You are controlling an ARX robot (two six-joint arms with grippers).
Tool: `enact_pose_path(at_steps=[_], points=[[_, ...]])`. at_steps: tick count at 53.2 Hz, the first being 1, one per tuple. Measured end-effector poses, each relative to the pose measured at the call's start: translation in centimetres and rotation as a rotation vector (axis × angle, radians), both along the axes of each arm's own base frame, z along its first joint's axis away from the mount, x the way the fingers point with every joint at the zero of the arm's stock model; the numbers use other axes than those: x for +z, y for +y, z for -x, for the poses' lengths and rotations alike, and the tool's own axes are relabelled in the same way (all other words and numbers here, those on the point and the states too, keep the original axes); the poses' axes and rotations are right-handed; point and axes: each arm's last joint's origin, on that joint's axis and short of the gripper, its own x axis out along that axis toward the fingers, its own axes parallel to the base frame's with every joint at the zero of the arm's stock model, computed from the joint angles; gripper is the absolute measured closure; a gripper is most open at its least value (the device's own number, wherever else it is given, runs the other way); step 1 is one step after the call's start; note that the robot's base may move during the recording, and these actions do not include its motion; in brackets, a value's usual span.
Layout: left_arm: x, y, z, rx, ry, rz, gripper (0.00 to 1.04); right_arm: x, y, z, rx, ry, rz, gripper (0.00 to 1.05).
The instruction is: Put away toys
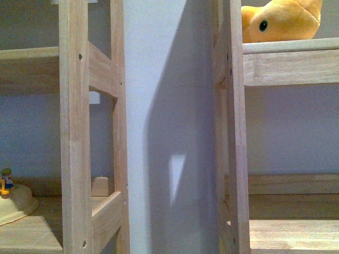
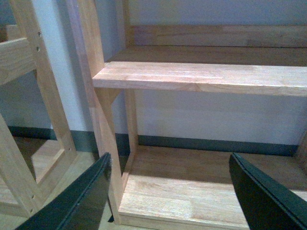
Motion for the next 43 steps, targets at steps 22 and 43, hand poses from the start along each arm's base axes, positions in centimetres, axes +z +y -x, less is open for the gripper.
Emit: enact_pose_path(at_steps=[22,43], points=[[0.00,0.00,0.00,0.000,0.000,0.000,0.06,0.00,0.00,0.00,0.000,0.000,0.000,0.07],[0.00,0.00,0.00,0.000,0.000,0.000,0.06,0.00,0.00,0.00,0.000,0.000,0.000,0.07]])
